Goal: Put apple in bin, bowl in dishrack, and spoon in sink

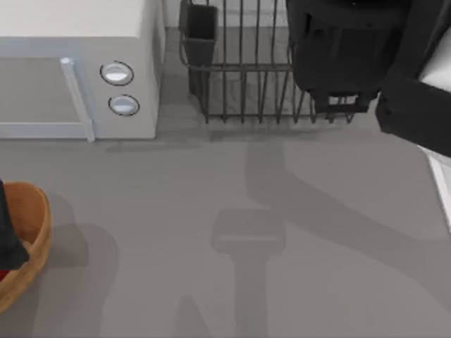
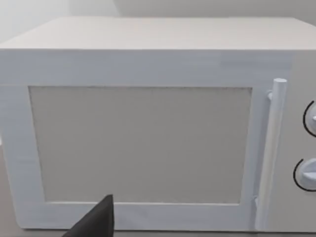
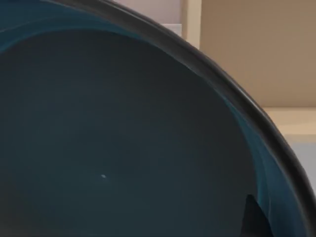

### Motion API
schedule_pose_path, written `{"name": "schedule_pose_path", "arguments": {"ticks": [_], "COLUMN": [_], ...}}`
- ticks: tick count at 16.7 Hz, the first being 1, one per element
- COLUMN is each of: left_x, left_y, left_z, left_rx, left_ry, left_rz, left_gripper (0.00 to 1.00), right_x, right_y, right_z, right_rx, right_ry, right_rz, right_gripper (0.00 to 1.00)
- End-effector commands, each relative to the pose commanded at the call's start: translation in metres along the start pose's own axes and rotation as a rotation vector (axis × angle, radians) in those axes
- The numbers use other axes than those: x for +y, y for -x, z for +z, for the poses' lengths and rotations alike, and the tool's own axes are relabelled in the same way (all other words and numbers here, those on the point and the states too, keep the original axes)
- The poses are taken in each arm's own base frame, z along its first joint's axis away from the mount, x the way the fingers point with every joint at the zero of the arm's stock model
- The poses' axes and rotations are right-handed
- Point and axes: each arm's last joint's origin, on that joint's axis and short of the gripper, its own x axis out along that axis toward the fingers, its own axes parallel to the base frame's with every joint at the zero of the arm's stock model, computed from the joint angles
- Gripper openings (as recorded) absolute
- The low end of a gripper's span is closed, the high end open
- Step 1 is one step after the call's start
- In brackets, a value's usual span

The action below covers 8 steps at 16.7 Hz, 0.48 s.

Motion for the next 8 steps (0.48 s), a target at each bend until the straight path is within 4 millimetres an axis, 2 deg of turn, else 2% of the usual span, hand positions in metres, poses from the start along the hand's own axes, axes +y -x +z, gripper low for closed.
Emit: {"name": "schedule_pose_path", "arguments": {"ticks": [2,4,8], "left_x": [0.000,0.000,0.000], "left_y": [0.000,0.000,0.000], "left_z": [0.000,0.000,0.000], "left_rx": [0.000,0.000,0.000], "left_ry": [0.000,0.000,0.000], "left_rz": [0.000,0.000,0.000], "left_gripper": [1.00,1.00,1.00], "right_x": [0.012,0.020,0.014], "right_y": [-0.029,-0.064,-0.134], "right_z": [-0.023,-0.055,-0.127], "right_rx": [0.001,-0.003,-0.016], "right_ry": [0.000,-0.004,-0.015], "right_rz": [-0.004,-0.004,0.002], "right_gripper": [0.00,0.00,0.00]}}
